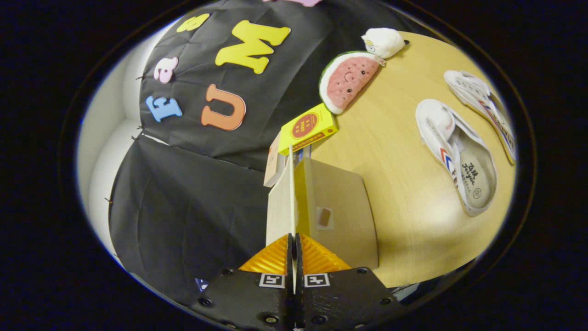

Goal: Open the storage box then place both shoes into the box .Put the left shoe in first, then the right shoe, with the right side of both shoes facing outward in a uniform manner.

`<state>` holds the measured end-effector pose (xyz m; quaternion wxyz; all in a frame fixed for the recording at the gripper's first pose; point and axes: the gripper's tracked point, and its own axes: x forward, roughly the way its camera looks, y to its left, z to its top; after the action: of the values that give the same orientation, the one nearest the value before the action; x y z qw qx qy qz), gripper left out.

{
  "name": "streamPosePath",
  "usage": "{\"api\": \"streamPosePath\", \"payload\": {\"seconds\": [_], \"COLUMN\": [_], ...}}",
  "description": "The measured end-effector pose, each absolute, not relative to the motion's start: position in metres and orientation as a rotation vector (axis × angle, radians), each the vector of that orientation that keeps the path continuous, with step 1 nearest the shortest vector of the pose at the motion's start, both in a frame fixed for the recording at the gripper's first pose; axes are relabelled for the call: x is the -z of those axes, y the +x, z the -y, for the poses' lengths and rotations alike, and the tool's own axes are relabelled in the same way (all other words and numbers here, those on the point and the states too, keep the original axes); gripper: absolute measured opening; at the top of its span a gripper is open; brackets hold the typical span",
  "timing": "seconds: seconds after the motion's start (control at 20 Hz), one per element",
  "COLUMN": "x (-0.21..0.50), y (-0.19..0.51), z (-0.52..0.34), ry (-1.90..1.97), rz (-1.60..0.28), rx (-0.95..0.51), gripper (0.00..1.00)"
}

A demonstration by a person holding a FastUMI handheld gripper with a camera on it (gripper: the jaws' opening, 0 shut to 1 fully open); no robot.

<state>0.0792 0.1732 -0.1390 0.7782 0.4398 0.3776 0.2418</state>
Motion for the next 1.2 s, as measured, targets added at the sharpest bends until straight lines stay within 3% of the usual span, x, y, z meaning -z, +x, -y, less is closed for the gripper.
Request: {"api": "streamPosePath", "payload": {"seconds": [0.45, 0.95, 1.15, 1.2], "x": [0.005, 0.002, 0.012, 0.015], "y": [0.07, 0.07, 0.073, 0.076], "z": [-0.288, -0.44, -0.472, -0.48], "ry": [0.74, 0.46, 0.307, 0.276], "rz": [-0.704, -0.687, -0.653, -0.64], "rx": [-0.712, -0.753, -0.749, -0.746], "gripper": [0.01, 0.01, 0.19, 0.31]}}
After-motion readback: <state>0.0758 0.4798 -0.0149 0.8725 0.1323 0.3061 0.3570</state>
